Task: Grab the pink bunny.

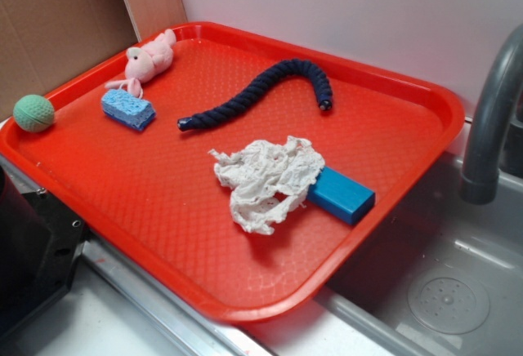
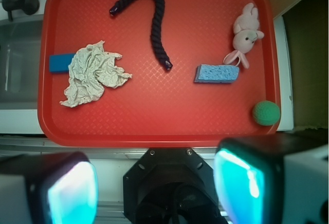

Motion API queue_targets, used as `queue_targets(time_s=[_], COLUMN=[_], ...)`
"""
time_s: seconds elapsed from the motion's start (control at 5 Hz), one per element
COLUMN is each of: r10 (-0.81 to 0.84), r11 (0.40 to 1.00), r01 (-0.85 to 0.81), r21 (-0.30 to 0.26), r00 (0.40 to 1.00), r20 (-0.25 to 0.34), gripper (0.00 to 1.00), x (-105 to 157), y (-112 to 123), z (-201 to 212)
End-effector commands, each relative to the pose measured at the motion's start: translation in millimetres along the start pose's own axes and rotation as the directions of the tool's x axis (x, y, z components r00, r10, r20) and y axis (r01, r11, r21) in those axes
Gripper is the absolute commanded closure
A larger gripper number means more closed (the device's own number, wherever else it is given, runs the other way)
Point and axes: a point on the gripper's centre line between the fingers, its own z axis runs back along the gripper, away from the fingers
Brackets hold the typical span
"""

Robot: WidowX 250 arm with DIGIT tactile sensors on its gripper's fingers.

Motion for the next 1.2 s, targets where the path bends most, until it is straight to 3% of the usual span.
queue_targets(time_s=[0.0,0.2,0.4,0.6,0.8,1.0], r10=[0.000,0.147,0.340,0.513,0.656,0.708], r11=[1.000,0.989,0.940,0.858,0.755,0.703], r01=[0.000,-0.144,-0.337,-0.514,-0.650,-0.703], r21=[0.000,0.038,0.050,-0.005,-0.092,-0.109], r00=[1.000,0.986,0.939,0.857,0.741,0.677], r20=[0.000,-0.083,-0.060,0.044,0.144,0.200], gripper=[0.00,0.00,0.00,0.00,0.00,0.00], x=[0,32,65,92,102,117], y=[0,23,53,84,120,151], z=[0,-34,-57,-73,-88,-114])
